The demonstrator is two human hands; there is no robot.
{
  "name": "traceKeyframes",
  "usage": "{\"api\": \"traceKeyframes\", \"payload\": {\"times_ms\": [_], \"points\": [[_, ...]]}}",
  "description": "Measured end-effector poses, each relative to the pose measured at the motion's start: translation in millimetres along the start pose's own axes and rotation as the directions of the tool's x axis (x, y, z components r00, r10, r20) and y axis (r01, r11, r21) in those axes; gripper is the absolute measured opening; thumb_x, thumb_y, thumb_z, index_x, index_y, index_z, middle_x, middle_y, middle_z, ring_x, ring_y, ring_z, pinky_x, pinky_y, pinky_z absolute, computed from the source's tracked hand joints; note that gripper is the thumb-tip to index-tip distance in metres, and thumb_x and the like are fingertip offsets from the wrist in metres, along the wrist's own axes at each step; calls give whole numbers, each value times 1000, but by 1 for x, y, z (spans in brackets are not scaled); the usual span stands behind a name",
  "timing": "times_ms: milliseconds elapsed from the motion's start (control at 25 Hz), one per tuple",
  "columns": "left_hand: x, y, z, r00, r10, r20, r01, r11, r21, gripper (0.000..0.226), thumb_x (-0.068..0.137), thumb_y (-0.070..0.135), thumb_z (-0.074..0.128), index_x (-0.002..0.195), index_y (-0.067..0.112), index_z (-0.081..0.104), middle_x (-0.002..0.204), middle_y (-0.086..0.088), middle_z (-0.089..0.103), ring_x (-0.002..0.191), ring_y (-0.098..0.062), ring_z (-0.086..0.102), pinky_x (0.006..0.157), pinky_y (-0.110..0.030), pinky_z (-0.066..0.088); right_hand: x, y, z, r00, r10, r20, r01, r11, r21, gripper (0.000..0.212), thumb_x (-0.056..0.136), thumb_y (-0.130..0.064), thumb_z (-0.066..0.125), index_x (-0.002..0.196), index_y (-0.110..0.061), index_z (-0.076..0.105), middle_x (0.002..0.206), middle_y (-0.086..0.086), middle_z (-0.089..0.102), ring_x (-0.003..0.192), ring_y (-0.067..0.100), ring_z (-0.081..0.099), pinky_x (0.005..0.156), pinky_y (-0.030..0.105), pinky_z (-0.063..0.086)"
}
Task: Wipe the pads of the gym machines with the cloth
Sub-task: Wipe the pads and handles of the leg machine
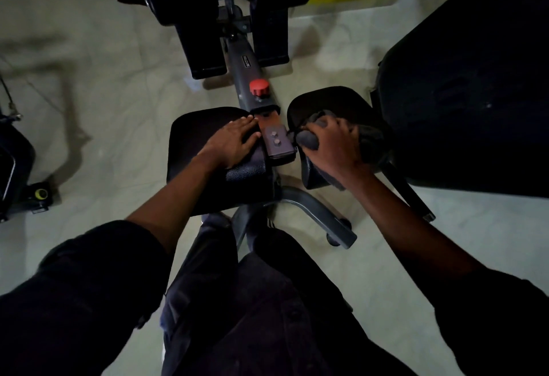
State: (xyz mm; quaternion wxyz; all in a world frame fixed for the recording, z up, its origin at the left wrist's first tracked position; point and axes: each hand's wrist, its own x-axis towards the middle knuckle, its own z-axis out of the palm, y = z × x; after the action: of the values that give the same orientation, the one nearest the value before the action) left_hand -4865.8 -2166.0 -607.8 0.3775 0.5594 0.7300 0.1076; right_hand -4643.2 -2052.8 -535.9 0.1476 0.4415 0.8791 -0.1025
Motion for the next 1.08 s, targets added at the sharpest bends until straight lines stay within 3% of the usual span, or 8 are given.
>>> {"api": "traceKeyframes", "payload": {"times_ms": [160,320,520,640,800,920,1000,1080], "points": [[0,-3,1,1000,-2,-25,1,1000,-21,56,102,42,39,150,14,39,157,-11,34,147,-24,28,121,-35,18,-31,-5,7,990,-141,-23,138,984,-109,56,68,-31,81,120,-37,62,134,4,52,120,36,49,91,52,39],[1,-4,2,1000,16,-27,-16,1000,-3,52,103,37,38,150,14,39,157,-11,35,147,-25,29,120,-37,19,-17,-29,9,987,-159,-22,151,965,-214,56,65,-36,83,117,-32,63,137,5,50,121,35,47,96,53,37],[12,31,-3,996,-75,45,77,996,-40,55,99,31,39,145,1,42,149,-23,42,138,-34,40,113,-37,30,-62,18,61,911,-302,-282,296,953,-67,65,62,-24,77,126,-33,65,148,3,46,135,33,40,109,51,29],[10,63,13,1000,16,23,-13,994,-111,59,97,25,48,149,4,30,137,-26,51,122,-40,52,99,-39,42,-73,16,81,891,-164,-423,219,972,86,71,63,-9,66,130,-32,64,148,4,44,138,35,39,113,54,26],[6,59,26,998,47,-39,-46,999,20,69,93,33,49,152,16,18,125,-21,60,114,-39,55,93,-40,45,-82,10,96,887,85,-454,77,942,326,80,60,-7,67,135,-32,60,150,6,40,142,36,33,114,58,25],[10,58,24,994,105,-26,-102,990,97,62,99,41,46,152,19,23,127,-20,60,117,-39,54,102,-41,37,-79,16,92,871,292,-396,-59,861,505,77,61,-17,59,137,-33,56,154,5,35,146,34,26,115,58,24],[8,60,26,989,145,6,-143,969,201,65,100,58,32,155,26,18,136,-14,57,124,-35,51,110,-46,33,-75,27,88,846,388,-366,-116,804,583,70,68,-24,53,137,-34,55,155,5,33,148,34,24,115,59,25],[6,63,28,979,201,40,-204,935,290,67,99,62,27,157,32,10,138,-6,56,122,-31,53,109,-48,32,-70,43,86,813,453,-365,-149,769,621,64,72,-29,51,135,-34,56,156,5,34,148,33,23,115,59,27]]}}
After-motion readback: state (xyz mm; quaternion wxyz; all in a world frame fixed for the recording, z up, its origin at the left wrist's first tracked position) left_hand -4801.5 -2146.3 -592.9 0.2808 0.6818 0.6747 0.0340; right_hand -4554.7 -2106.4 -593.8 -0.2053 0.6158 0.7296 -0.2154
